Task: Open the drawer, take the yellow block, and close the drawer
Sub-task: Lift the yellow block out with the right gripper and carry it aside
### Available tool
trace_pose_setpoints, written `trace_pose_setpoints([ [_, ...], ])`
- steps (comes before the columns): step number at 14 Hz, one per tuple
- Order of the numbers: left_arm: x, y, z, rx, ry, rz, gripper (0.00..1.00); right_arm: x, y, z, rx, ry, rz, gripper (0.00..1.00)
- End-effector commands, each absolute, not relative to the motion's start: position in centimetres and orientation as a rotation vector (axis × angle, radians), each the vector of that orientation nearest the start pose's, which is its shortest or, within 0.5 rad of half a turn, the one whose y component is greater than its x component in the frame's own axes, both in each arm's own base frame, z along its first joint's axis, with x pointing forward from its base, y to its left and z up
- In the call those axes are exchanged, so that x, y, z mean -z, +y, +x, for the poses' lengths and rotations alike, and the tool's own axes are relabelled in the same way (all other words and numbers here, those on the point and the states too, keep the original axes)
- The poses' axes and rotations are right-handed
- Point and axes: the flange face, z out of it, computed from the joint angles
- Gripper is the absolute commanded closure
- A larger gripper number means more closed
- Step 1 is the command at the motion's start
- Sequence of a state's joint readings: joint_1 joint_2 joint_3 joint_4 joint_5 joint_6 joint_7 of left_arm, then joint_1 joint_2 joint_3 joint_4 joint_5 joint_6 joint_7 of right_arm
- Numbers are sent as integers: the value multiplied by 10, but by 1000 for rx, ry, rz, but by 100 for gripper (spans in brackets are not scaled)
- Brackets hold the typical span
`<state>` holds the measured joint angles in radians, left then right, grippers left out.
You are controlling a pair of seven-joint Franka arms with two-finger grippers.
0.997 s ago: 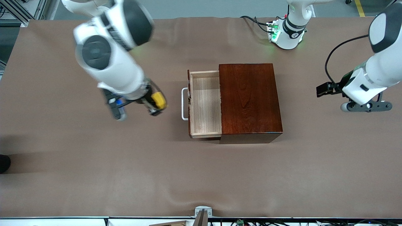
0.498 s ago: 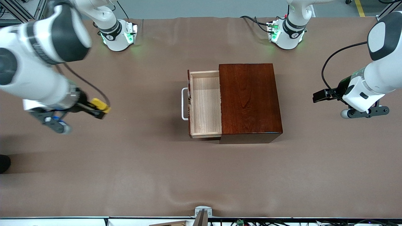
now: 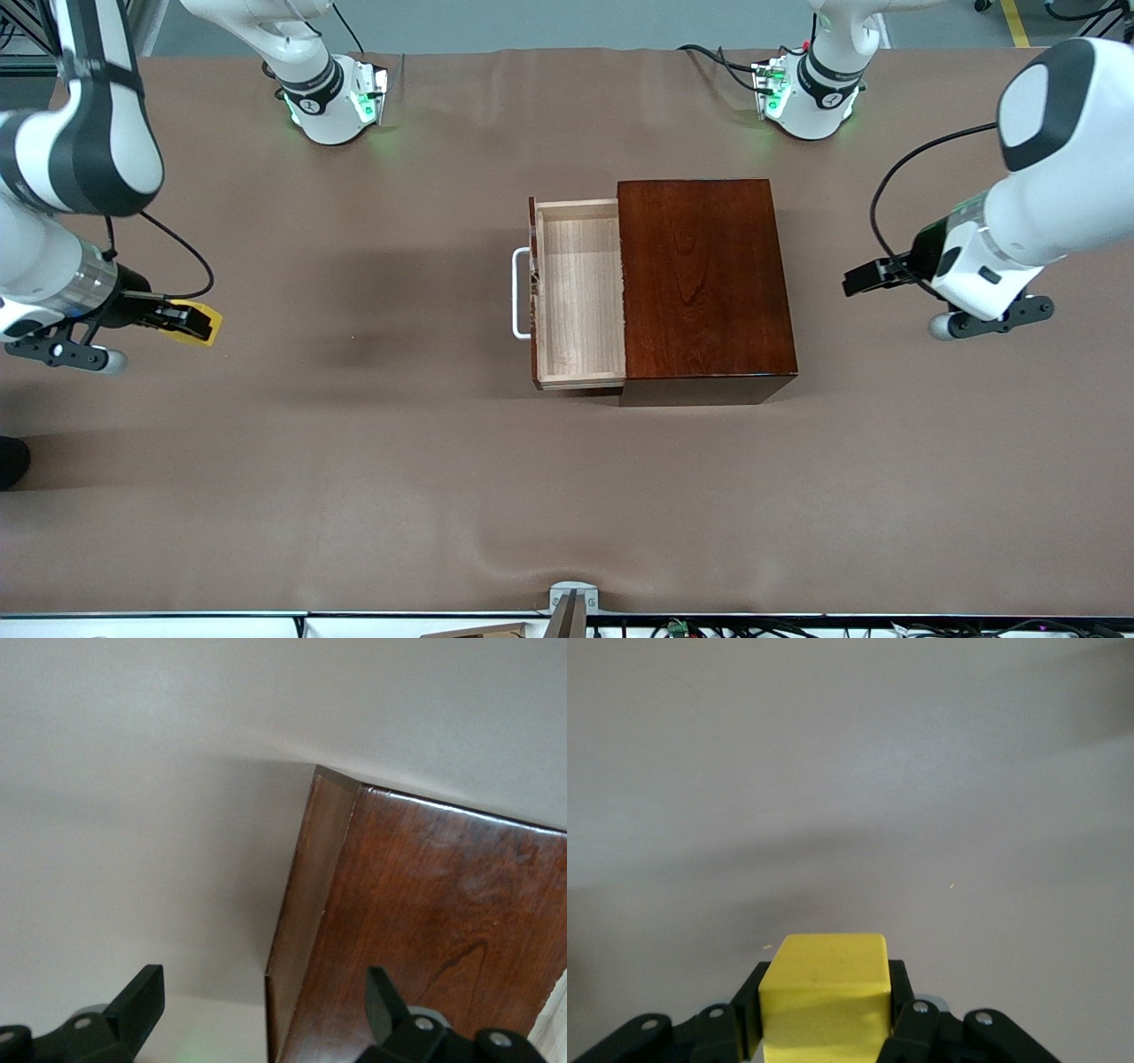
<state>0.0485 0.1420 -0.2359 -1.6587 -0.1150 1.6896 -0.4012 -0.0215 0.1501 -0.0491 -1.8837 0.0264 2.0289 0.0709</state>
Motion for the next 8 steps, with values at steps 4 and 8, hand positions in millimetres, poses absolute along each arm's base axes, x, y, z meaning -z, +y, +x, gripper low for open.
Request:
trace_pose_setpoints([
  [4,-507,-137,582,-262,-627,-3183,0,-323,-81,546,69,87,-3135,100],
  [8,-491,-197,579,-314,-913,-3063,0,-248,-143,537,86,38,-3150,100],
])
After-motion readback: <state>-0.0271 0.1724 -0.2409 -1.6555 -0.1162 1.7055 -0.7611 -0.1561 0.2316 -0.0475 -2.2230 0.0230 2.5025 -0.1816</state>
